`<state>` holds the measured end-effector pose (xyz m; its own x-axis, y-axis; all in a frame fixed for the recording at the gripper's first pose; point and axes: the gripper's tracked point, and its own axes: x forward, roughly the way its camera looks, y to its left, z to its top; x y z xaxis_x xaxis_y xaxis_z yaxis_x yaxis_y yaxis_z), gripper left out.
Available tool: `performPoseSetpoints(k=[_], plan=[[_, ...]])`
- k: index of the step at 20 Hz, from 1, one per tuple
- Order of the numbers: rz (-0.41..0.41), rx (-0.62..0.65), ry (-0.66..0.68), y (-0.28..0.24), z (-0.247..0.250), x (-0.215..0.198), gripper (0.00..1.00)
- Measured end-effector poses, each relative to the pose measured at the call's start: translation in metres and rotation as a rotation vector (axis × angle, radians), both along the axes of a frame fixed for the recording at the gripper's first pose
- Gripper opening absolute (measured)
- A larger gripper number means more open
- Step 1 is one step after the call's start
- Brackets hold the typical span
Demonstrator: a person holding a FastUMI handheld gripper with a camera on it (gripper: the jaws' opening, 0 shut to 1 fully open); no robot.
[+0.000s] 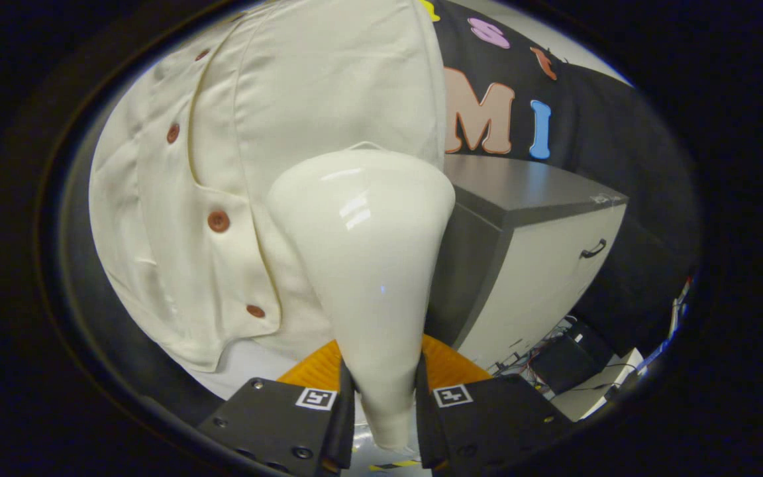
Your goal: Iron the clothes twice with a garment steamer, once on the left side and once on the right side.
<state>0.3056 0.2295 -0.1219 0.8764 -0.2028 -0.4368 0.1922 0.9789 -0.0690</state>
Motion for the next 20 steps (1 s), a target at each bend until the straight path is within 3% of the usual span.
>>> performPoseSetpoints(k=[9,20], plan=[[0.013,-0.013,0.139,-0.013,-0.070,-0.018,0.39],[0.013,0.015,0.242,-0.019,-0.107,-0.050,0.39]])
